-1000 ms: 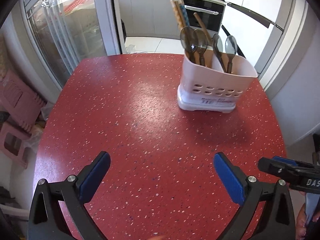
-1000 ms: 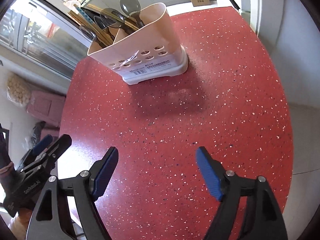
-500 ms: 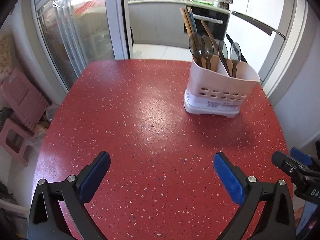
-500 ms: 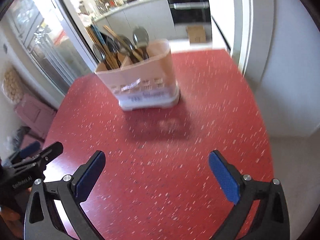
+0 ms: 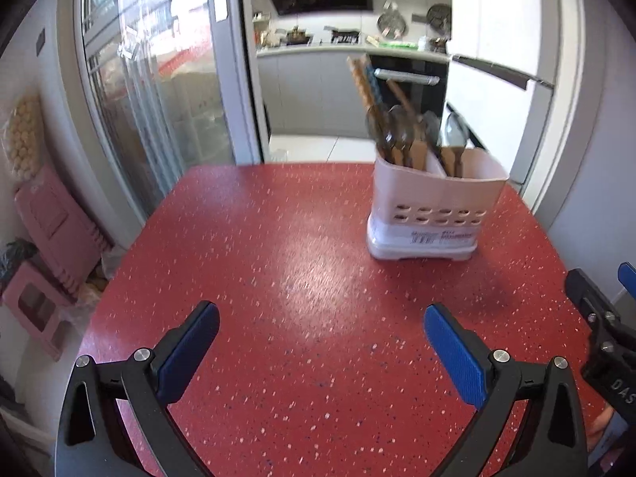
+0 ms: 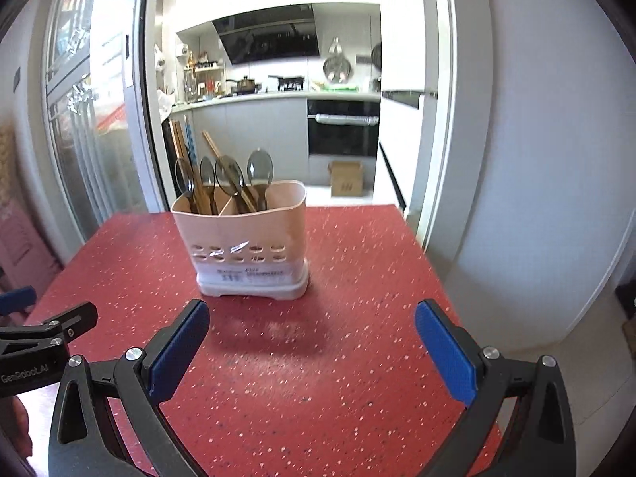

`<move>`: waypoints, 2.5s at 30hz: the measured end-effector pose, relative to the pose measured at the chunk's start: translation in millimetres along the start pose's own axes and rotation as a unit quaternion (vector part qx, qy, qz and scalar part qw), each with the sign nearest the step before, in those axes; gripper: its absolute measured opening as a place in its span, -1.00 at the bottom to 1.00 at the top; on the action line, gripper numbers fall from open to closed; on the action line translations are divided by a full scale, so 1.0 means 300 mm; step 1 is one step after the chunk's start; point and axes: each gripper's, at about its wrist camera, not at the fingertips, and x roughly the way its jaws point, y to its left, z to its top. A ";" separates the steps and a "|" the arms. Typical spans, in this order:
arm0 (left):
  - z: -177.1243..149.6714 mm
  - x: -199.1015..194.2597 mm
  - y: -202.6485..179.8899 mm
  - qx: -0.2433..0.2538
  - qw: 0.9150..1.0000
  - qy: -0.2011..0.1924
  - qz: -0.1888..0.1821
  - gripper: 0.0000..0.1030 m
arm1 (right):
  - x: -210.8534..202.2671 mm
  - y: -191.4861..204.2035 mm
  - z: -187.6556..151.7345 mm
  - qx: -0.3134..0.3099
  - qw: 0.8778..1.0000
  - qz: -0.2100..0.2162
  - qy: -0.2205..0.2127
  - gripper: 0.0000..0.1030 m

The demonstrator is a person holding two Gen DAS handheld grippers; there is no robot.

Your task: Organize utensils

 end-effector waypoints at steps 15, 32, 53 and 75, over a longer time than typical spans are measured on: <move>-0.007 0.014 -0.008 -0.013 0.999 -0.030 -0.017 1.00 | 0.013 0.021 -0.024 0.004 1.000 -0.012 -0.021 0.99; -0.010 0.019 -0.003 -0.013 0.999 -0.028 -0.018 1.00 | 0.016 0.019 -0.022 0.003 1.000 -0.010 -0.023 1.00; -0.003 0.008 -0.009 -0.012 0.999 -0.030 -0.020 1.00 | 0.012 0.023 -0.007 0.003 1.000 -0.010 -0.027 1.00; -0.003 0.012 -0.016 -0.014 0.999 -0.023 -0.019 1.00 | 0.010 0.014 -0.005 0.007 1.000 -0.014 -0.026 1.00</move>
